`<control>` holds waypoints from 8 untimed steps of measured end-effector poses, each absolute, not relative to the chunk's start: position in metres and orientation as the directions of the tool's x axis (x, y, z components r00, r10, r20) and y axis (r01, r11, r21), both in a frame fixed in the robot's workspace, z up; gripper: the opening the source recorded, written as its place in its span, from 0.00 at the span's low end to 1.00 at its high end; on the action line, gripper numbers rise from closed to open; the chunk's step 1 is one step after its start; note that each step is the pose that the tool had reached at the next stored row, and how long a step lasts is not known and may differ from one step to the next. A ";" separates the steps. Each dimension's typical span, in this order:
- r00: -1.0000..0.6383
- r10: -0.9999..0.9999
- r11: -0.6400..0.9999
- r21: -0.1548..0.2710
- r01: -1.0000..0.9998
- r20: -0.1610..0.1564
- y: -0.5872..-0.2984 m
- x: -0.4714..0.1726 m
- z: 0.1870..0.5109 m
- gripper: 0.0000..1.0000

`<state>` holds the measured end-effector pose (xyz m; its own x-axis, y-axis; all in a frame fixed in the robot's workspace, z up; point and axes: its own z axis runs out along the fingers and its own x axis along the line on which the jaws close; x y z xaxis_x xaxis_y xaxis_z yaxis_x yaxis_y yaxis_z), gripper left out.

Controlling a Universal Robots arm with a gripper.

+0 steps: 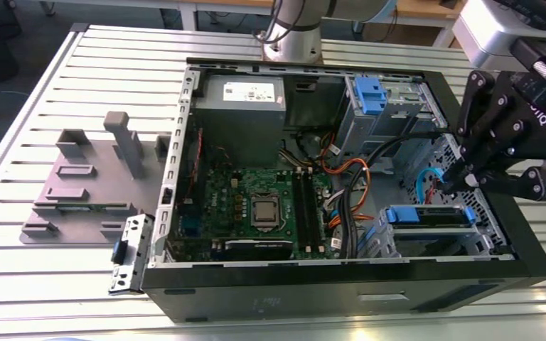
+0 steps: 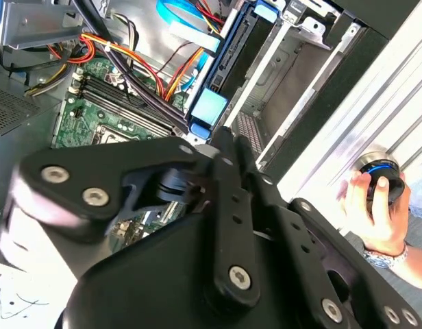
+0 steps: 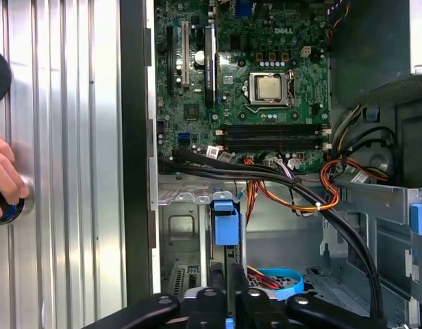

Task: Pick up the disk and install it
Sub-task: 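Insert the disk into the insertion slot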

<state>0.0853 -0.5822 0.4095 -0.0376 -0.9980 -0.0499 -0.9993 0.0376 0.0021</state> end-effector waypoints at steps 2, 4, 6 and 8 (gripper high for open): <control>-0.038 -0.998 0.038 0.002 -0.999 -0.050 -0.582 0.085 0.410 0.13; -0.038 -0.998 0.038 0.002 -0.999 -0.050 -0.582 0.085 0.409 0.11; -0.038 -0.998 0.038 0.002 -0.999 -0.050 -0.582 0.085 0.409 0.11; -0.038 -0.998 0.038 0.002 -0.999 -0.050 -0.582 0.085 0.409 0.11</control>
